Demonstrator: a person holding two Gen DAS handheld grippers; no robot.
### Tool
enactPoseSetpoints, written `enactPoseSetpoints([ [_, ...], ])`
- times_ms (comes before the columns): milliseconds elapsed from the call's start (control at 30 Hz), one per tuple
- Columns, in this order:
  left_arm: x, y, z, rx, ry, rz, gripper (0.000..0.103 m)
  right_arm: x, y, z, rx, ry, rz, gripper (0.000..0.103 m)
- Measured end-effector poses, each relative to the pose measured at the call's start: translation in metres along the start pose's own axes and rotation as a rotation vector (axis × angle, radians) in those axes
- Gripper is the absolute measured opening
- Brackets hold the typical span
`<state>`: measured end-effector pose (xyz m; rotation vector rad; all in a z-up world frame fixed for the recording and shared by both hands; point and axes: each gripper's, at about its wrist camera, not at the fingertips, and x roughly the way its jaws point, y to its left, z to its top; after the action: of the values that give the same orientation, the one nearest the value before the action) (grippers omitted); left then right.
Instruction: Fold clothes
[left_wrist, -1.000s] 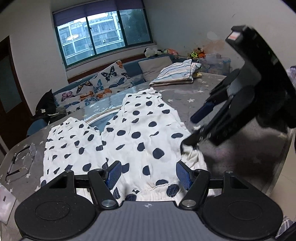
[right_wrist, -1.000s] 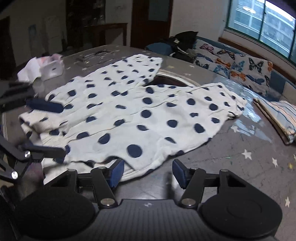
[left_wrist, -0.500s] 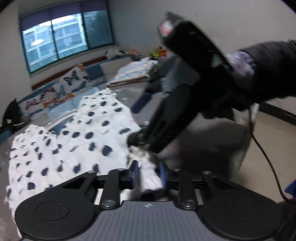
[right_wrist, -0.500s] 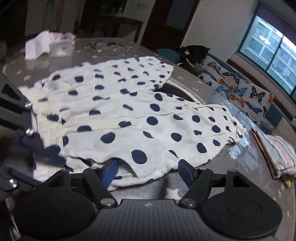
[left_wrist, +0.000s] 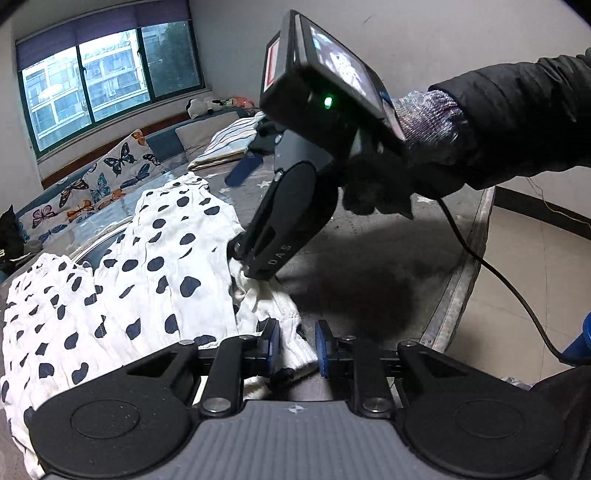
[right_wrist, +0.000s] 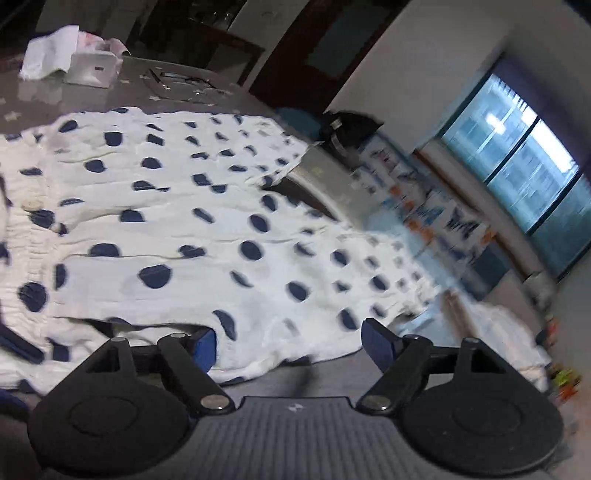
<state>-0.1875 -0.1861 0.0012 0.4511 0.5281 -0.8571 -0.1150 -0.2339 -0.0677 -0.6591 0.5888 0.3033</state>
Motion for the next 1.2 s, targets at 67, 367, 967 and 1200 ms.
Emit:
enactPoseSetpoints([
  [67,0.000,0.001,0.000,-0.004,0.000,0.003,0.024,-0.005,-0.005,0.000,0.011,0.011,0.057,0.080],
  [367,0.000,-0.001,-0.001,0.001,-0.003,0.006,0.023,0.002,-0.005,0.004,0.022,0.015,0.155,0.082],
  [967,0.001,0.000,-0.005,0.005,-0.013,-0.003,0.023,0.027,-0.003,0.002,0.111,-0.040,-0.119,0.098],
  [1200,0.001,-0.001,-0.005,0.011,-0.015,0.004,0.024,0.012,-0.008,0.003,0.098,-0.014,-0.058,0.096],
])
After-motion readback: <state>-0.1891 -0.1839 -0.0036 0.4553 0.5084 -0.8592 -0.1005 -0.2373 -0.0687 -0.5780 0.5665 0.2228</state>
